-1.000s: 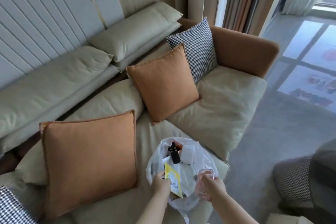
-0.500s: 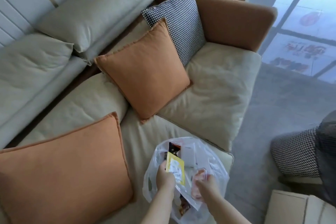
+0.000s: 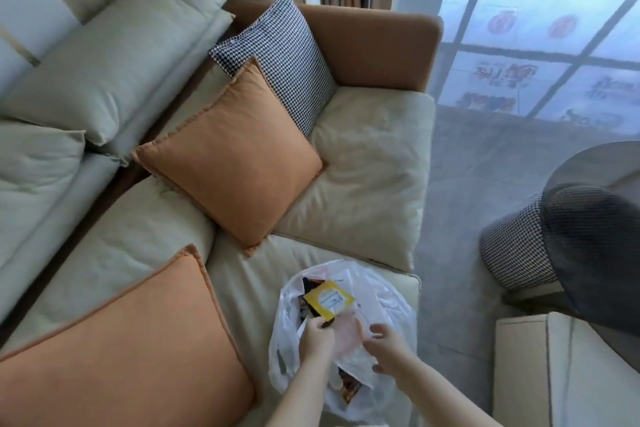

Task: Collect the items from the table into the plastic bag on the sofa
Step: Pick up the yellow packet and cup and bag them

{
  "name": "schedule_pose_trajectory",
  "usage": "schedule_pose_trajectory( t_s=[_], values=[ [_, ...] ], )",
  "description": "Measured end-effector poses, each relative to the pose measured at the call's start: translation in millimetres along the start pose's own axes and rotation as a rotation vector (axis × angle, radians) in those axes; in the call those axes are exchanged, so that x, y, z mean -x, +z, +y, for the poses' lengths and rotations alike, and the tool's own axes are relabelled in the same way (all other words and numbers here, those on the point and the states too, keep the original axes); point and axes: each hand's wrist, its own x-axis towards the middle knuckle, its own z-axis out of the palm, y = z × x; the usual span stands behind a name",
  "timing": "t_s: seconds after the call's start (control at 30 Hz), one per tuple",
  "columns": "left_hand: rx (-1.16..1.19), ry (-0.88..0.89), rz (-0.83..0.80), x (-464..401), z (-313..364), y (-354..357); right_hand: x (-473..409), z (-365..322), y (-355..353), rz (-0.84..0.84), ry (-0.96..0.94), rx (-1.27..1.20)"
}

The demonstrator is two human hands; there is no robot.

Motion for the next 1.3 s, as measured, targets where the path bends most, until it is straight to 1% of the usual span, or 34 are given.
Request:
schedule_pose_trajectory(
  t_s=[0.07, 0.13, 0.27, 0.33, 0.47, 0.67, 0.8, 1.0, 1.13, 1.3],
  values=[
    [-0.062, 0.001, -0.048, 8.2, 0.7, 7.4, 19.1, 5.6, -14.2, -0.017, 0.017, 0.011],
    [-0.179, 0.054, -0.110, 22.0, 3.5, 18.0, 41.6, 15.4, -31.9, 0.004, 0.008, 0.031],
    [-0.463, 0.243, -0.239, 70.4, 14.7, 52.7, 85.0, 46.5, -78.2, 0.106, -0.072, 0.103],
    [-0.619, 0.312, -0.266, 93.8, 15.0, 75.6, 103.7, 66.4, -102.7, 0.155, -0.088, 0.117],
    [-0.794, 0.409, -0.373, 143.3, 6.7, 125.6, 133.0, 119.0, -144.5, 0.273, -0.079, 0.057],
    [-1.017, 0.580, -0.446, 220.5, -31.9, 203.4, 186.4, 231.6, -188.4, 0.410, -0.054, 0.012],
    [-1.152, 0.655, -0.530, 273.9, -83.1, 255.1, 227.7, 325.9, -203.1, 0.459, 0.027, -0.105],
    [-1.342, 0.789, -0.683, 358.1, -163.6, 329.5, 285.7, 464.9, -217.6, 0.612, 0.171, -0.254],
    [-1.450, 0.827, -0.754, 394.4, -206.9, 371.2, 304.5, 534.4, -229.1, 0.664, 0.232, -0.402],
    [-1.533, 0.859, -0.797, 415.1, -233.3, 427.0, 303.7, 599.9, -246.3, 0.685, 0.292, -0.560]
  ],
)
